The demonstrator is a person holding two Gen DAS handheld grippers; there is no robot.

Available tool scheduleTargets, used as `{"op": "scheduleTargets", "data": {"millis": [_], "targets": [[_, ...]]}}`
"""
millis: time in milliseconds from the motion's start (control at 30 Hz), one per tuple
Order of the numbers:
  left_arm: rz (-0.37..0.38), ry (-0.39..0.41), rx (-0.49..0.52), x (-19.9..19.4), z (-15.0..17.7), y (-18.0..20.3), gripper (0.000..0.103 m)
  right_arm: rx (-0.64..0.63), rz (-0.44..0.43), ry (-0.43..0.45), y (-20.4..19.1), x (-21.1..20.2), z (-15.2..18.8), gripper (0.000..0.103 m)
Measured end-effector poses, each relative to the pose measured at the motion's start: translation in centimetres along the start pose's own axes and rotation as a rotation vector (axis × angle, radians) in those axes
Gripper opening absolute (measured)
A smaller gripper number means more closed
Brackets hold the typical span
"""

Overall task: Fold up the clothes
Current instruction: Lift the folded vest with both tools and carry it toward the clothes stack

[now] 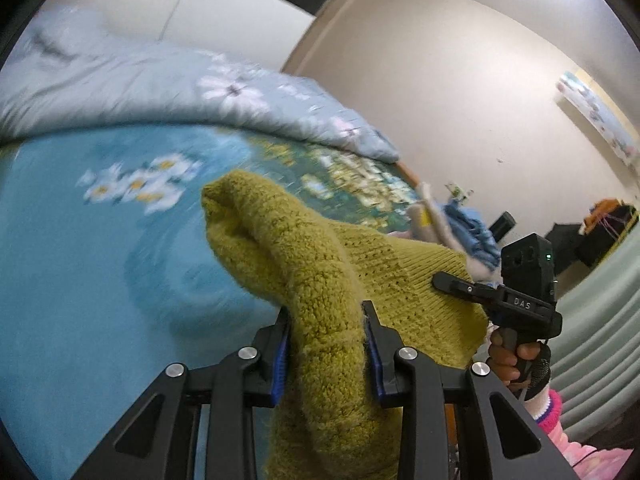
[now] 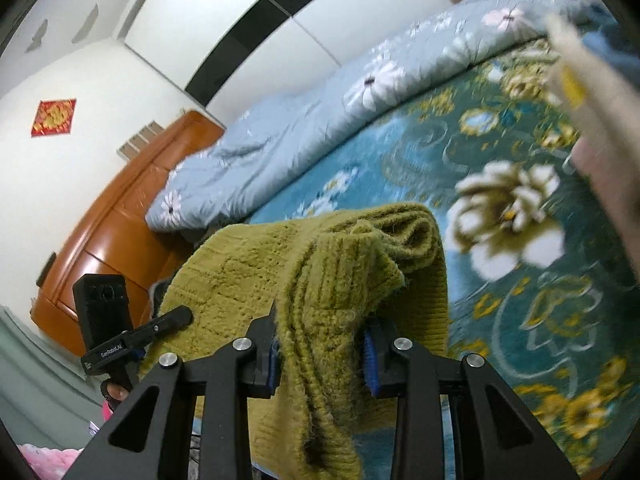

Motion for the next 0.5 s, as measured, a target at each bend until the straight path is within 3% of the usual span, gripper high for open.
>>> {"op": "scheduleTargets", "data": {"millis": [300,500], "targets": [[0.121,0.131,0.217,-1.3,-9.8,12.7,0.033,-0.123,0.041,0.145,-3.7,-11.9,-8.4,0.033],[0.231,0.137,0.277,1.2,-15.9,22.1,0.033,-0.178,0.166,0.245,-4.5,-21.2,-13.7,0.033]]}}
Point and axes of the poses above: each gripper's, at about its wrist camera, not at the fingertips, and x roughly the way its jaws point, y to its right, z to its underside, the point moved 6 cm from there along x, roughly the way its jaws point, and after that the axes turned 15 degrees about -z, right-handed, at the moved point
